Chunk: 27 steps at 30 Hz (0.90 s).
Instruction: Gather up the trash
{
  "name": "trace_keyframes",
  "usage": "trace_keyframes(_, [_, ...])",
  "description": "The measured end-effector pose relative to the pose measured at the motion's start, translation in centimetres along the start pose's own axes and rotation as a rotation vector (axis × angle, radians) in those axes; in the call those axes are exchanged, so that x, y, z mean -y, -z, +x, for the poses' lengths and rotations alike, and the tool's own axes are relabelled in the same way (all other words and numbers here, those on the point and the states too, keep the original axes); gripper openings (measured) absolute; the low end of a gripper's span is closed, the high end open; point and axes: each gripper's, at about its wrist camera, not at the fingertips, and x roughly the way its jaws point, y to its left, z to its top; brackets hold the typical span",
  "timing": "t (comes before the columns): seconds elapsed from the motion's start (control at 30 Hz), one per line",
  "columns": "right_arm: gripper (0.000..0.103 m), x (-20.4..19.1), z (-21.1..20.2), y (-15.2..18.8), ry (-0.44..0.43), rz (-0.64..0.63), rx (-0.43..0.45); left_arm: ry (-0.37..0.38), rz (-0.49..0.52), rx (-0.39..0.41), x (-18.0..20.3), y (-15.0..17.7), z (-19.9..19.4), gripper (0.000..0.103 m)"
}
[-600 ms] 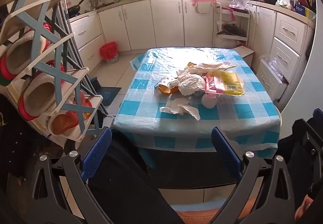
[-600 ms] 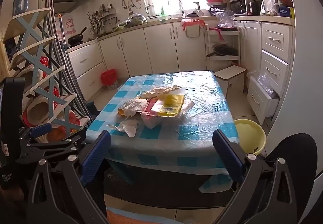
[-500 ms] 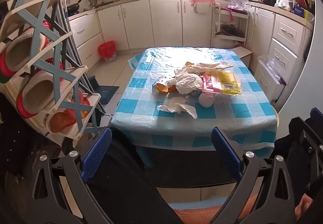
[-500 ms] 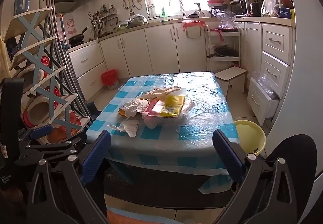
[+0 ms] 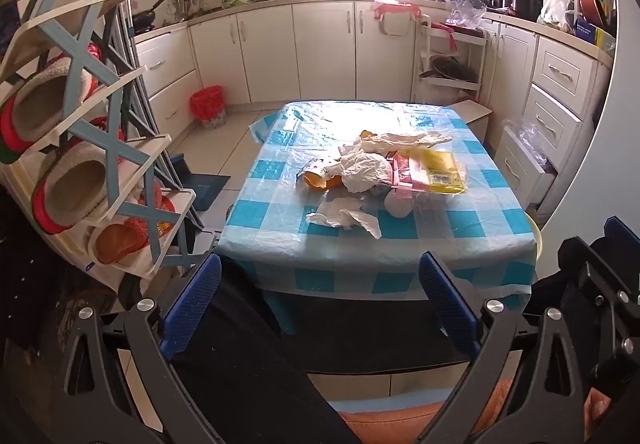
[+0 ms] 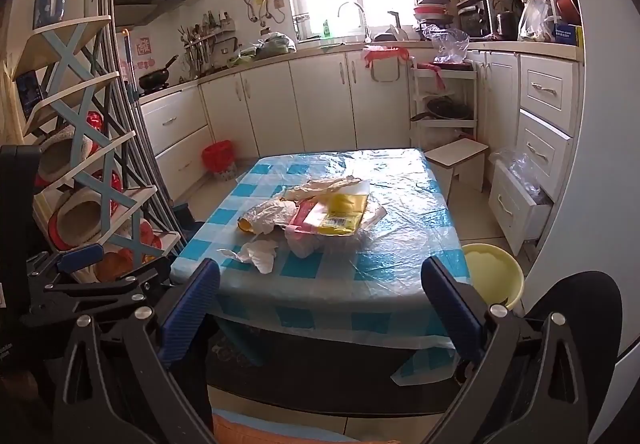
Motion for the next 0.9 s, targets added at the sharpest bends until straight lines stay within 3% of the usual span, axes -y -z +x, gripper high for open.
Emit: trace_keyframes(0.9, [0.097,-0.04,0.76,0.28,-0.02,0.0,-0.039,-0.007,-0.017,-0.027,-0.59,0.07,0.7,0.095])
